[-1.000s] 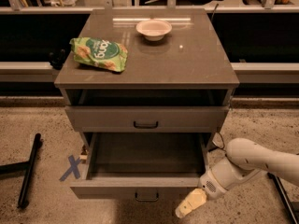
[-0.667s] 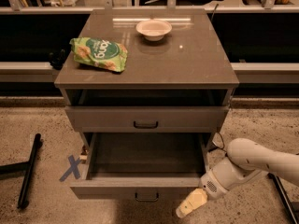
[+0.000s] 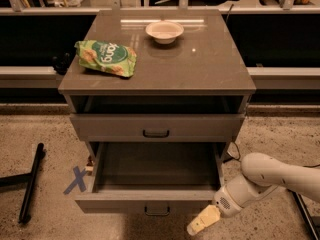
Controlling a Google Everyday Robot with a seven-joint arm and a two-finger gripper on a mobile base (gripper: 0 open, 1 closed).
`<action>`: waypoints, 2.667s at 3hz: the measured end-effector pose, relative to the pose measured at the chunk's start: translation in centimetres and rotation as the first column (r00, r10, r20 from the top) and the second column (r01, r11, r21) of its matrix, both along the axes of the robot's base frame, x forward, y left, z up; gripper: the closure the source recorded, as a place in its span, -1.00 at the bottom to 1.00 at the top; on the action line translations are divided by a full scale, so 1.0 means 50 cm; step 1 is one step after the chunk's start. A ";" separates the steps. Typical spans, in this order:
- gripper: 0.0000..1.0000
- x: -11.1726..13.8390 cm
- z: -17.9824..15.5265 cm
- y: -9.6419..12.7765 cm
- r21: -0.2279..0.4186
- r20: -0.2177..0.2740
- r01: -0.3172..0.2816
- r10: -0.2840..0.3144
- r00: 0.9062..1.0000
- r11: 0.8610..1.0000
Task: Close middle drawer
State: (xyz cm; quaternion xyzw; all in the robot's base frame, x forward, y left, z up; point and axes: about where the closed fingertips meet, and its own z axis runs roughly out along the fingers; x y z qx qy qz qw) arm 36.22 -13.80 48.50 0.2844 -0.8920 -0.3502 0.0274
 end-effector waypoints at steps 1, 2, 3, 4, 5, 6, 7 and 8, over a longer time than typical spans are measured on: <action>-0.65 0.008 -0.045 -0.005 -0.016 -0.016 0.033 -0.033 0.999 0.999; -0.20 0.039 -0.093 -0.006 -0.040 0.012 0.038 -0.037 0.999 0.998; 0.28 0.086 -0.134 -0.013 -0.091 0.080 0.057 -0.050 0.996 0.994; 0.75 0.116 -0.149 -0.016 -0.130 0.128 0.074 -0.057 0.990 0.989; 1.00 0.114 -0.151 -0.015 -0.129 0.126 0.072 -0.056 0.990 0.989; 1.00 0.114 -0.151 -0.015 -0.130 0.126 0.072 -0.056 0.990 0.989; 1.00 0.181 -0.171 -0.034 -0.176 0.195 0.105 -0.070 0.978 0.979; 1.00 0.223 -0.183 -0.042 -0.191 0.236 0.121 -0.074 0.969 0.974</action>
Offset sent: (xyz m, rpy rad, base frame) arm 0.0499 -0.0052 -0.0803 -0.0847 -0.0782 -0.0442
